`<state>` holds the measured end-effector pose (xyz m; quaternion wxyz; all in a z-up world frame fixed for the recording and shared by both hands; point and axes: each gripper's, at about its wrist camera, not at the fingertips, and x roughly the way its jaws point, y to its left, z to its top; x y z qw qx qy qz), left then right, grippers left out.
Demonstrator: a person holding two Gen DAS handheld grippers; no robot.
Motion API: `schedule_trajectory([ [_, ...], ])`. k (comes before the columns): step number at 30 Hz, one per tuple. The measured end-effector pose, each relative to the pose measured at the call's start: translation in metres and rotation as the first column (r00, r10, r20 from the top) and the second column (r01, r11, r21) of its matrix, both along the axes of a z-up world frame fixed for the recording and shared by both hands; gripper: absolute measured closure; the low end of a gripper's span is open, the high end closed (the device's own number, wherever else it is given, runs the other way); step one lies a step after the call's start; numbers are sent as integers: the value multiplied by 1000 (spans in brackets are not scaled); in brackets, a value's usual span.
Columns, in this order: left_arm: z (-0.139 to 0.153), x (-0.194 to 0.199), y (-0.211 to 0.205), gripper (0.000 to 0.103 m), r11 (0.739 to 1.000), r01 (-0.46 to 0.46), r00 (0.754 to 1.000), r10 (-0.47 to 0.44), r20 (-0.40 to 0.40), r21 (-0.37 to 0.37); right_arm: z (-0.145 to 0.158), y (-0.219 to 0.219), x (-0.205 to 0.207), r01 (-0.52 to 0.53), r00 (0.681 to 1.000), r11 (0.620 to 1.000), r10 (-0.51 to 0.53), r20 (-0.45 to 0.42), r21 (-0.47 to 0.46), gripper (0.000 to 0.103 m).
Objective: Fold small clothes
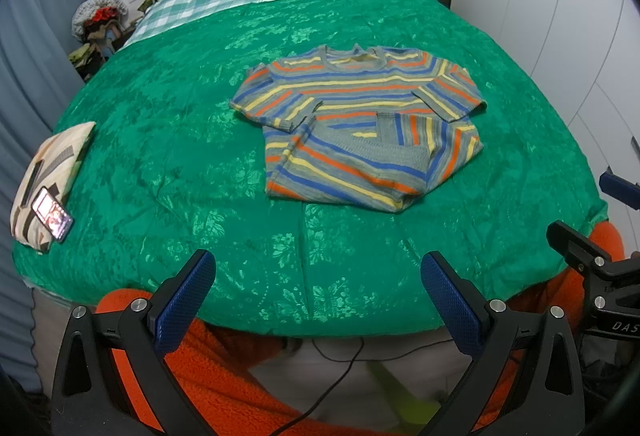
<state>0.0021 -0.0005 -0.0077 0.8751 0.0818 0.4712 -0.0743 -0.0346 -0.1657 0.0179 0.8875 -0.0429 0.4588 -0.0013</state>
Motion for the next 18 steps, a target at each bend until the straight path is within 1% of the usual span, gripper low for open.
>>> schedule_trajectory([
  [18, -7, 0, 1, 0, 1000, -10, 1000, 10, -18, -1, -1, 0, -1, 0, 1000, 1000, 0, -1, -1, 0],
])
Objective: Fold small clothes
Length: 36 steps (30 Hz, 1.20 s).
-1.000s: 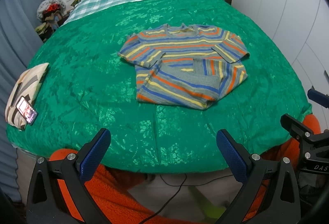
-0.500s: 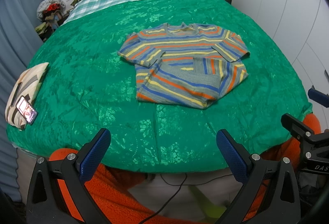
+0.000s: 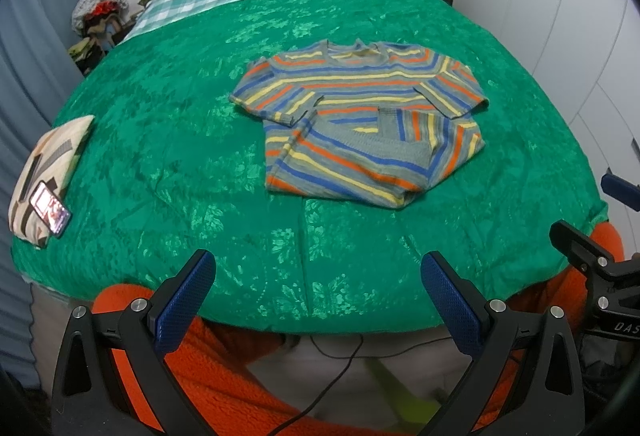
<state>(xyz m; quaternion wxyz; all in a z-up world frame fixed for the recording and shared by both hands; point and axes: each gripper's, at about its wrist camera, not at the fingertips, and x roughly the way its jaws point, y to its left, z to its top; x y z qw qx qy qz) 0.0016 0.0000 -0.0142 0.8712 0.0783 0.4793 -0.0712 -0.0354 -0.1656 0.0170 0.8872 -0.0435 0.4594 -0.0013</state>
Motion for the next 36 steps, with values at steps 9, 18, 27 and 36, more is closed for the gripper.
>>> schedule_trajectory([
  [9, -4, 2, 1, 0, 1000, 3, 1000, -3, -26, 1, -1, 2, -2, -3, 1000, 1000, 3, -4, -1, 0],
  [18, -18, 36, 87, 1, 975, -222, 973, 222, -57, 4, -8, -39, 20, 51, 999, 998, -51, 12, -39, 0],
  [27, -45, 51, 101, 1, 963, -268, 956, 263, -129, -20, -75, -42, 97, -59, 990, 995, 68, -122, 80, 2],
  [36, -52, 53, 83, 1, 979, -203, 969, 197, -151, -28, -110, 19, 205, -288, 936, 926, 326, -134, 243, 6],
])
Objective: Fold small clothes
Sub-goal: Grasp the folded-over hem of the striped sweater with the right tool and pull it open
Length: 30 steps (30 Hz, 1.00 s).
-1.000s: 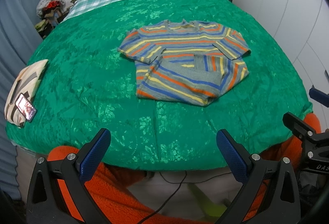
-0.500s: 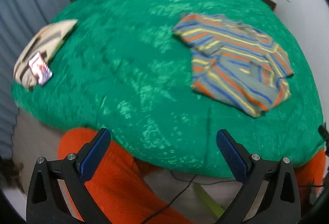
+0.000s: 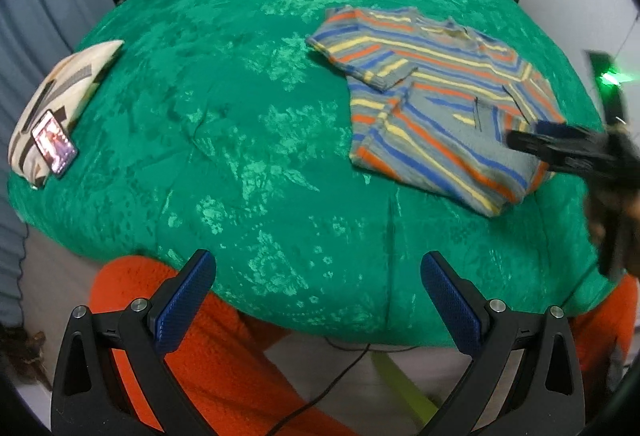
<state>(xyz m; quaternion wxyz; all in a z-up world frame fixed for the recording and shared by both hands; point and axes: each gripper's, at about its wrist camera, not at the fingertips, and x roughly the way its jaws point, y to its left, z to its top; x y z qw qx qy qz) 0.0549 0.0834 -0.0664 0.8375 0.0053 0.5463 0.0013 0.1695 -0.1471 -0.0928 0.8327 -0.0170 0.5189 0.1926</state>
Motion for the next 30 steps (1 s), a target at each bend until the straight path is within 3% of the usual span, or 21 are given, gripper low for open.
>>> schedule_trajectory([
  [2, -6, -3, 2, 1, 1000, -11, 1000, 10, -23, -16, -25, 14, 16, -59, 996, 998, 59, -67, 8, 10],
  [4, -10, -7, 7, 1, 999, -29, 999, 28, -37, -24, -49, 17, 18, -86, 979, 994, 98, -177, 71, 44],
  [6, -12, -12, 15, 1, 999, -48, 998, 47, -33, -16, -54, 24, -3, -177, 945, 970, 215, -247, 168, 45],
  [7, -14, -15, 20, 1, 998, -62, 998, 62, -31, -2, -50, 30, -23, -269, 916, 943, 313, -252, 196, 44],
  [10, -24, -17, 29, 1, 996, -87, 995, 88, -41, 25, -42, 34, -91, -507, 748, 813, 580, -324, 286, 40],
  [12, -32, -15, 30, 1, 995, -88, 994, 90, -58, 39, -39, 28, -114, -573, 712, 788, 615, -339, 226, 34],
  [14, -36, -11, 26, 1, 996, -84, 994, 87, -68, 44, -33, 12, -121, -579, 736, 801, 594, -325, 152, 34],
  [15, -35, -11, 25, 1, 996, -82, 994, 85, -64, 40, -28, 2, -115, -545, 770, 827, 558, -309, 136, 34],
  [17, -33, -9, 17, 1, 997, -66, 996, 67, -53, 30, -15, -28, -82, -398, 882, 915, 401, -249, 64, 34],
  [18, -32, -8, 13, 1, 998, -55, 997, 56, -50, 30, -12, -36, -67, -329, 922, 944, 324, -214, 14, 34],
  [19, -31, -6, 7, 1, 999, -41, 998, 43, -49, 34, -9, -44, -43, -242, 958, 969, 229, -174, -54, 34],
  [20, -29, -4, 2, 1, 999, -28, 999, 29, -46, 38, -9, -42, -31, -212, 968, 973, 196, -156, -89, 34],
  [22, -23, -4, -7, 1, 999, -2, 999, 3, -32, 45, -13, -23, -7, -266, 962, 951, 252, -105, -156, 34],
  [24, -17, -5, -13, 1, 999, 13, 1000, -12, -13, 48, -25, 10, -2, -408, 912, 879, 405, -64, -247, 36],
  [26, -14, -7, -15, 1, 999, 18, 1000, -18, -8, 49, -43, 36, 1, -511, 854, 800, 513, -82, -316, 44],
  [27, -15, -8, -14, 1, 999, 17, 1000, -17, -11, 51, -51, 43, 3, -541, 837, 783, 538, -102, -307, 61],
  [28, -16, -10, -12, 1, 998, 12, 1000, -12, -16, 56, -54, 44, 4, -556, 829, 783, 547, -118, -277, 91],
  [29, -16, -12, -8, 1, 998, 4, 1000, -3, -18, 59, -54, 46, 4, -564, 826, 794, 550, -127, -229, 99],
  [30, -17, -14, -3, 1, 998, -7, 1000, 8, -15, 61, -47, 40, -1, -553, 832, 803, 544, -107, -222, 98],
])
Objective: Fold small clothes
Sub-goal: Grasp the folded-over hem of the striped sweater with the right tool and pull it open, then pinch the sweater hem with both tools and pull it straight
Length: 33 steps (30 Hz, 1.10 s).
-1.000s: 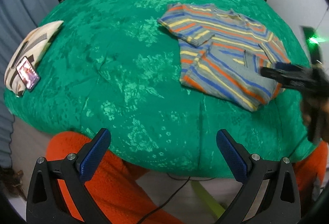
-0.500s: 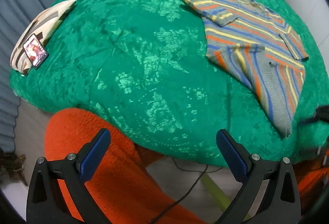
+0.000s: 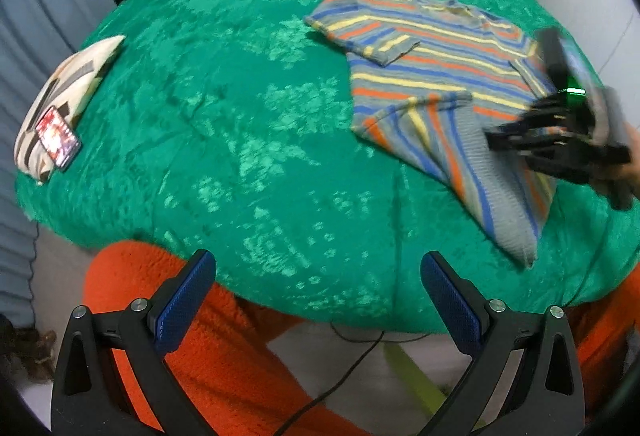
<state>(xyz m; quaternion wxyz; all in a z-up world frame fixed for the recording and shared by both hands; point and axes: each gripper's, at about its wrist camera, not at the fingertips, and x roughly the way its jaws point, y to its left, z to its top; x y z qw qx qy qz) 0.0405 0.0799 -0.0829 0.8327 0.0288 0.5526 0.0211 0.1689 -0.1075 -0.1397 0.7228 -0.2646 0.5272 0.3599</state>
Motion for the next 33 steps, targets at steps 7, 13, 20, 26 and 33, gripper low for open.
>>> schedule_trajectory([
  [7, -8, -11, 25, 1, 998, -57, 998, 57, -10, 4, 66, -89, -109, 65, 998, 993, -65, -6, 98, 98],
  [13, -5, 0, 5, 1, 1000, 5, 1000, -5, -7, 0, 18, -179, -166, 237, 959, 950, -262, -105, -201, 77],
  [20, -1, 1, -6, 1, 999, 7, 1000, -8, -9, -40, 61, -166, -112, 414, 910, 901, -407, -76, 131, 50],
  [26, 11, -9, -7, 1, 998, 5, 1000, -5, 5, -67, 5, -82, 3, 594, 796, 728, -468, -384, 344, 48],
  [33, 7, -20, 31, 1, 996, -79, 997, 80, 14, -50, -5, 37, -47, 234, 903, 827, 10, -430, 511, 52],
])
